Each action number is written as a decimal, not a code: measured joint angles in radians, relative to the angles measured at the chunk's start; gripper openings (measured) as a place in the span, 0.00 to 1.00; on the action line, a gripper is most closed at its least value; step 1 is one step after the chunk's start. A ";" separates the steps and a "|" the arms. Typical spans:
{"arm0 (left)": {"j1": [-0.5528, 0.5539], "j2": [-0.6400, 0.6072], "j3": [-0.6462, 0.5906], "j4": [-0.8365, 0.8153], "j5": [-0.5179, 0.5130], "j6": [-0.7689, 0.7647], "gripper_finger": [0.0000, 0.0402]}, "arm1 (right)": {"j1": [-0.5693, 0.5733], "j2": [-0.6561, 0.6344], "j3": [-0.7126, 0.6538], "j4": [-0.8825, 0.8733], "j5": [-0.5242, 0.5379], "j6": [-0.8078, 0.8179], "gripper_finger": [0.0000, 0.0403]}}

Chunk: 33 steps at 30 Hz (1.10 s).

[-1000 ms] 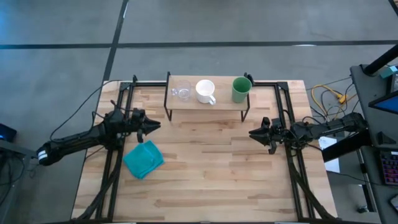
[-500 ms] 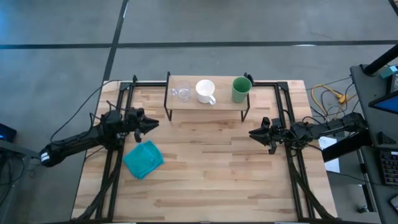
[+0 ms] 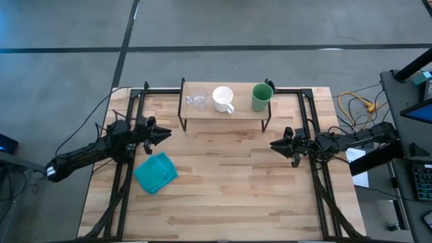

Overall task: Stack small to large cups/mugs on shelf
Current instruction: Return to Home Position

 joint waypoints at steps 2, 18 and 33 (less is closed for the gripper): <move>0.000 0.006 0.000 0.000 0.000 0.000 0.20 | 0.000 0.000 0.000 0.000 0.000 0.000 0.24; 0.000 0.049 0.000 0.000 0.000 0.000 0.20 | 0.000 0.000 0.000 0.000 0.000 0.000 0.24; 0.001 0.059 0.000 0.000 0.000 0.000 0.20 | 0.000 0.000 0.000 0.000 0.000 0.000 0.24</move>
